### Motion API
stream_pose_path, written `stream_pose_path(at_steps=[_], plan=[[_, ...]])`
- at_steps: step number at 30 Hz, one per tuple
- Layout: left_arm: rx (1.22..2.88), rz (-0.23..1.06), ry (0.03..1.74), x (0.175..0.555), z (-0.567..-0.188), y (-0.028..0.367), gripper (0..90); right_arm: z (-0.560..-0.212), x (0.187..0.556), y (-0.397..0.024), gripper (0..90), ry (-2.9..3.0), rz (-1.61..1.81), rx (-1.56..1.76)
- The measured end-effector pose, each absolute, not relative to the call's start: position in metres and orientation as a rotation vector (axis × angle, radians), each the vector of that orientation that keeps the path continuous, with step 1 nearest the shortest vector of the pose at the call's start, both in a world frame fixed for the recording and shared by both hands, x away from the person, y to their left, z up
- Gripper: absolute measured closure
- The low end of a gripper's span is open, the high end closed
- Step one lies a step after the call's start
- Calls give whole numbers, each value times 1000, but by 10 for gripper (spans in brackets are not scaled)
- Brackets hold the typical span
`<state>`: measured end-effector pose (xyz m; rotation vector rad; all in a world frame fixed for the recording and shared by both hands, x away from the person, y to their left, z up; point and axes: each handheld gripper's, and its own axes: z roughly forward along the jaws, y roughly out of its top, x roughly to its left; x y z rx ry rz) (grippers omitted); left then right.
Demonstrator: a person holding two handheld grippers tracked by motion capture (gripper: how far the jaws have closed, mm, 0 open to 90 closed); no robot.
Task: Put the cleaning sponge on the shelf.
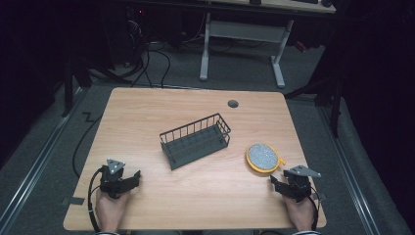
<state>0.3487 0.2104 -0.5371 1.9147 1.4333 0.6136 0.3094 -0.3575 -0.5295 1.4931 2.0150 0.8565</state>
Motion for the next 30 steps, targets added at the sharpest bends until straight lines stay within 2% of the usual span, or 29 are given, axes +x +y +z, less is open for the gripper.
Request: stream_pose_path(at_steps=[10, 13, 17, 30], plan=[[1929, 605, 1412, 350, -537, 211, 248, -529, 310, -357, 387, 2016, 857, 1494], [1933, 598, 1406, 350, -536, 212, 288, -529, 310, -357, 387, 2016, 856, 1493], [1926, 522, 1406, 355, -532, 215, 334, -530, 310, -357, 387, 2016, 854, 1489], [1979, 506, 1251, 370, -493, 189, 371, -530, 309, -357, 383, 2020, 856, 1483]])
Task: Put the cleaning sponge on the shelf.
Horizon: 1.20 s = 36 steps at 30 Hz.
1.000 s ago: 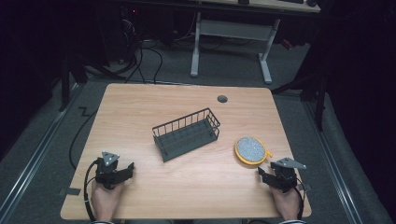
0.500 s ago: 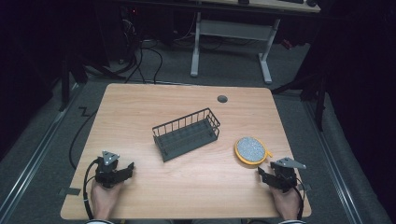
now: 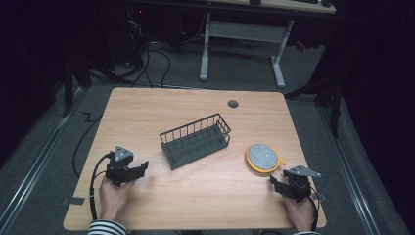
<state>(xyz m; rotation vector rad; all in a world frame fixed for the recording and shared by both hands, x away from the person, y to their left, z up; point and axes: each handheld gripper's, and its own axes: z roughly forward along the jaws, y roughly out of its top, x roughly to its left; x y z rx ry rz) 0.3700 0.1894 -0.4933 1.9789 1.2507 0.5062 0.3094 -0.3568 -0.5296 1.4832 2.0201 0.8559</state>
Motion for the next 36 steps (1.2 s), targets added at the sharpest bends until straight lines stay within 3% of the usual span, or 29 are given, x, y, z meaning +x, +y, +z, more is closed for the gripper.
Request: stream_pose_path(at_steps=[8, 16, 24, 28, 36], plan=[[2015, 550, 1136, 388, -450, 168, 379, -530, 309, -357, 383, 2020, 856, 1482], [2052, 510, 1057, 411, -418, 148, 397, -530, 309, -357, 383, 2019, 855, 1483], [2090, 470, 1048, 439, -413, 128, 411, -530, 309, -356, 383, 2023, 857, 1481], [2115, 510, 1055, 449, -415, 121, 413, -530, 309, -356, 383, 2022, 857, 1482], [2159, 444, 1060, 468, -431, 110, 426, -530, 309, -356, 382, 2022, 857, 1484]])
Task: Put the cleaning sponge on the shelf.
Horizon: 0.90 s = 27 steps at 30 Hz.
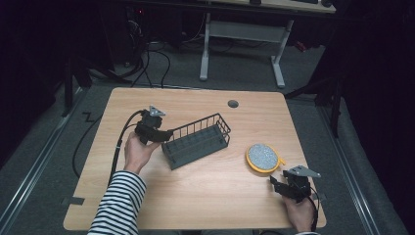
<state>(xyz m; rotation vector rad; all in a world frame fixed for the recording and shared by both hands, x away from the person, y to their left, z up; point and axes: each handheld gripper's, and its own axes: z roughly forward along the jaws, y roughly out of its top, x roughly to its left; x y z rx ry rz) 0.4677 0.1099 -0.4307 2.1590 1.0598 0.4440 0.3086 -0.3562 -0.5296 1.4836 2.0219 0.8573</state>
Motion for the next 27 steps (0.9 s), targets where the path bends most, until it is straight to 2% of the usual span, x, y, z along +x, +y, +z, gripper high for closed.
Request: stream_pose_path(at_steps=[9, 12, 27], plan=[[2167, 369, 1052, 475, -439, 105, 499, -530, 308, -356, 380, 2021, 856, 1484], [2165, 300, 1048, 477, -442, 104, 513, -530, 308, -356, 380, 2021, 856, 1484], [2196, 298, 1000, 468, -443, 96, 626, -530, 308, -356, 374, 2018, 854, 1489]])
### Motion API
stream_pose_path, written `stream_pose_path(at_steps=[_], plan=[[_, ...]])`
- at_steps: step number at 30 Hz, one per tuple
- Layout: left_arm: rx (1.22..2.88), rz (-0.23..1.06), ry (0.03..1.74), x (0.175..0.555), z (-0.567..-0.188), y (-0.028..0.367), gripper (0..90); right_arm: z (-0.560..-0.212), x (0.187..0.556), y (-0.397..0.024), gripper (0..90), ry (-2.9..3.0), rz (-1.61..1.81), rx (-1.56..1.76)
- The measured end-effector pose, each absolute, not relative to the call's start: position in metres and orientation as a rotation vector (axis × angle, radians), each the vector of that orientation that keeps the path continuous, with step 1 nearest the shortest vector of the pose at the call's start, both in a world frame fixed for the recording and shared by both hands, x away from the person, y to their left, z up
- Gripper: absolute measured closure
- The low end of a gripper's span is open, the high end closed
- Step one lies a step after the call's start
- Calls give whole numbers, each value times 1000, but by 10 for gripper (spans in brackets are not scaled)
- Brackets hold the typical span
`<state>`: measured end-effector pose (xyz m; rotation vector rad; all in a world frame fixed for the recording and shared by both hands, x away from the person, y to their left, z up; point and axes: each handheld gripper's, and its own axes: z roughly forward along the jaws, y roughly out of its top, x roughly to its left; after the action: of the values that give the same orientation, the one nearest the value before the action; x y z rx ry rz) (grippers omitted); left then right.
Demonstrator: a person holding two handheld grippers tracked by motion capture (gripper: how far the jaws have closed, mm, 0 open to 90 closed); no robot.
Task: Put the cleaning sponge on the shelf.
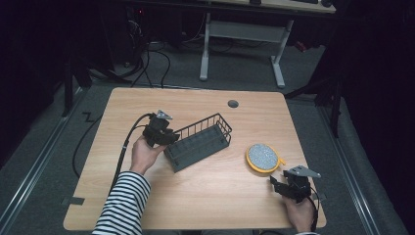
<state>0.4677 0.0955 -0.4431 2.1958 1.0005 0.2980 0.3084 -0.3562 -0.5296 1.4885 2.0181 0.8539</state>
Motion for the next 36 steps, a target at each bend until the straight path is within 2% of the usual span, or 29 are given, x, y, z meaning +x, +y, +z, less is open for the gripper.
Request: stream_pose_path(at_steps=[15, 25, 36], plan=[[2194, 282, 913, 444, -445, 85, 739, -530, 308, -356, 370, 2018, 854, 1490], [2203, 250, 885, 427, -446, 79, 847, -530, 308, -356, 369, 2019, 854, 1490], [2172, 240, 913, 416, -448, 70, 851, -530, 309, -356, 368, 2019, 855, 1489]])
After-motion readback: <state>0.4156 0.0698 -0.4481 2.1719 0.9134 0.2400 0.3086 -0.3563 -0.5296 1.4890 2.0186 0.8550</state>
